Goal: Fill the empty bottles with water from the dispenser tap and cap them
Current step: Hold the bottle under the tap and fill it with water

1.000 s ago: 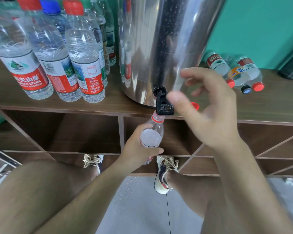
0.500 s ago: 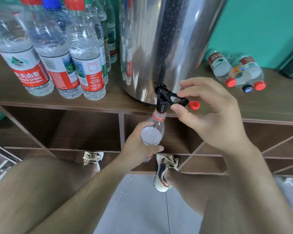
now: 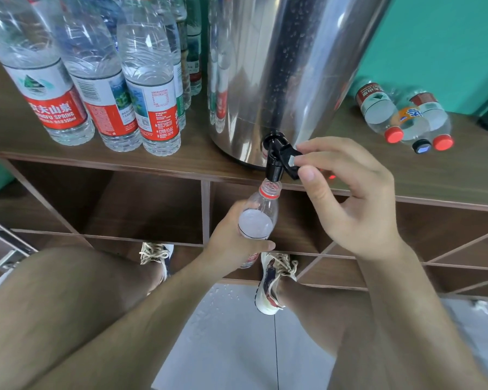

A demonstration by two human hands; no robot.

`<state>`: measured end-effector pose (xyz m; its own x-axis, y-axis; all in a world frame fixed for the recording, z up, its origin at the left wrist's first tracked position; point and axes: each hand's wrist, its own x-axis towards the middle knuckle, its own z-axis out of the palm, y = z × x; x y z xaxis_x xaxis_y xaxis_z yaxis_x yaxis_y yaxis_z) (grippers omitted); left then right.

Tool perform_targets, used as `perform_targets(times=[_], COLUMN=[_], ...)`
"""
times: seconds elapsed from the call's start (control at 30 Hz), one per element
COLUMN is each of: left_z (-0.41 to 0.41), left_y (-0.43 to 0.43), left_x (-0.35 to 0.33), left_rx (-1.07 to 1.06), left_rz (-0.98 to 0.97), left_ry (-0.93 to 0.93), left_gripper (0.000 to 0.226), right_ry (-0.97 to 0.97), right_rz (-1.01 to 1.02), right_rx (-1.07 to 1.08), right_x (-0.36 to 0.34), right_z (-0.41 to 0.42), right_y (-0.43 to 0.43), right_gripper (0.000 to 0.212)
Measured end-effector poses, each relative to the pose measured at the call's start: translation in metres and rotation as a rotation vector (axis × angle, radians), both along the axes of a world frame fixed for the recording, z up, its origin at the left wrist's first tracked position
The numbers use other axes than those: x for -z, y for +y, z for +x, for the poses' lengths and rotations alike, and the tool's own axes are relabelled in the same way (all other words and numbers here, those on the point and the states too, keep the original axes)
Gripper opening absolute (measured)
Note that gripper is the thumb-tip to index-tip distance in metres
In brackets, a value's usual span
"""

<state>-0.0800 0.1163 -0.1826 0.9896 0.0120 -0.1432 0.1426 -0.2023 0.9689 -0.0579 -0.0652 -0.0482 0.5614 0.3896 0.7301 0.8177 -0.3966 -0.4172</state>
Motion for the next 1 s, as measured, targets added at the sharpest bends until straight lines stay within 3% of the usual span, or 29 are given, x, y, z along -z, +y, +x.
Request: perform_targets(times=[0.4,1.0], left_z=[0.0,0.001], left_y=[-0.002,-0.005], left_x=[0.004,0.004], left_rx=[-0.018,-0.041], left_rz=[0.004,0.016], left_ry=[0.016,0.013], left_gripper=[0.084,0.083], right_ry=[-0.009,0.015], right_rz=[0.059,0.059], right_rx=[-0.02,-0.076], right_x=[0.012,0.013], right_z=[0.004,0.006], right_y=[0.005,0.007], right_gripper=[0.031,0.031])
